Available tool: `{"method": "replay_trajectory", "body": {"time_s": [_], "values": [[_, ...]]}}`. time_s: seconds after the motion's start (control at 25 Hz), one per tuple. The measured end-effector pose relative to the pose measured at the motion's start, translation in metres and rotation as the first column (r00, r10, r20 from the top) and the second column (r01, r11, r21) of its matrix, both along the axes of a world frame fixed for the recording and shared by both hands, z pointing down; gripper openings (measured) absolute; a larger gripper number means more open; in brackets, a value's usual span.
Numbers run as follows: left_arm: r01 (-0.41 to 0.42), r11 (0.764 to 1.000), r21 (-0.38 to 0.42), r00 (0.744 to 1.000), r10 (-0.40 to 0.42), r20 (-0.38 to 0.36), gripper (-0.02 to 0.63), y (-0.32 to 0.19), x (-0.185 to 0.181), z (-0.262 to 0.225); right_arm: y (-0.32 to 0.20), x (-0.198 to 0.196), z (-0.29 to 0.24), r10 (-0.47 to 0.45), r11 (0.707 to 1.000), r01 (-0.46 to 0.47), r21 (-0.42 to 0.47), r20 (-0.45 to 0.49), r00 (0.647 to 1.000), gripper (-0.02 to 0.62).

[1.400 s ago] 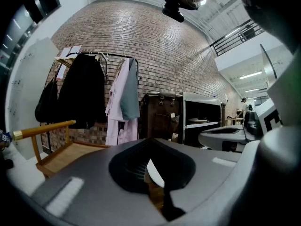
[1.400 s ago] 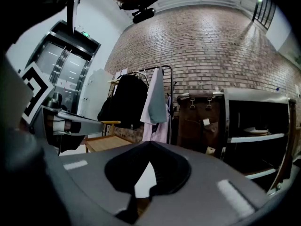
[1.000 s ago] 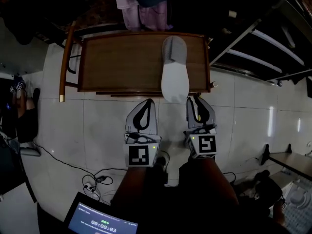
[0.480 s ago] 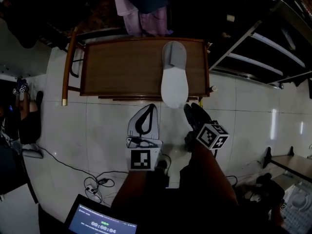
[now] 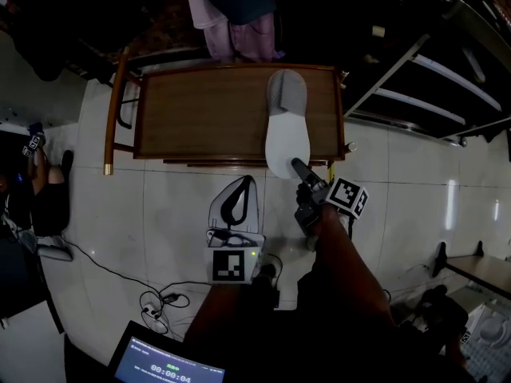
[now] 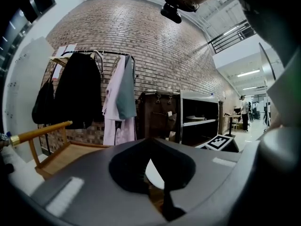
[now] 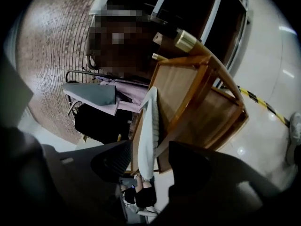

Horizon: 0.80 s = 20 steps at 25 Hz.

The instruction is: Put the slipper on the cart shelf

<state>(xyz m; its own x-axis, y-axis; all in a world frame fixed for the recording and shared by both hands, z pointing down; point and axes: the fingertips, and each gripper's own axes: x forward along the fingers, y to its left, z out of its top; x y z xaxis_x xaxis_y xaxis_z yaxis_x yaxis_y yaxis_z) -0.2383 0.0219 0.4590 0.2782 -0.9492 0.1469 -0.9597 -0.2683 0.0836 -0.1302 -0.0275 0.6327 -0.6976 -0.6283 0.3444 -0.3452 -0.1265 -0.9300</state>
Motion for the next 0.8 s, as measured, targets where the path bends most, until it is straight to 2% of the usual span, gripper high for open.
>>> {"method": "replay_trajectory", "body": {"time_s": [0.08,0.2,0.36,0.52,0.68,0.8], "values": [[-0.003,1.0,0.005,1.0,0.003,0.009,0.015,-0.001,0.0,0.0,-0.003,-0.004,0.002,0.0,1.0,0.001,-0.025,0.026,1.0,0.23],[0.001,1.0,-0.001,1.0,-0.001,0.006,0.015,0.0,0.0,0.0,-0.005,-0.007,0.01,0.019,0.998,-0.015,-0.062,0.056,0.998,0.134],[-0.001,1.0,-0.004,1.0,0.001,-0.003,0.015,0.001,-0.002,-0.002,-0.008,-0.008,0.011,0.012,0.998,-0.008,-0.06,0.063,0.998,0.064],[0.003,1.0,0.006,1.0,-0.003,0.002,0.015,0.002,-0.004,-0.003,-0.008,-0.007,0.003,0.016,0.999,-0.014,-0.031,0.065,0.998,0.052],[0.004,1.0,0.005,1.0,-0.004,-0.005,0.015,0.006,-0.007,-0.005,-0.004,-0.001,-0.017,0.074,0.997,-0.074,-0.008,0.146,0.986,0.048],[0.003,1.0,-0.005,1.0,-0.003,-0.01,0.015,0.01,-0.009,-0.006,0.002,0.004,-0.034,0.085,0.996,-0.09,0.025,0.17,0.982,0.044]]}}
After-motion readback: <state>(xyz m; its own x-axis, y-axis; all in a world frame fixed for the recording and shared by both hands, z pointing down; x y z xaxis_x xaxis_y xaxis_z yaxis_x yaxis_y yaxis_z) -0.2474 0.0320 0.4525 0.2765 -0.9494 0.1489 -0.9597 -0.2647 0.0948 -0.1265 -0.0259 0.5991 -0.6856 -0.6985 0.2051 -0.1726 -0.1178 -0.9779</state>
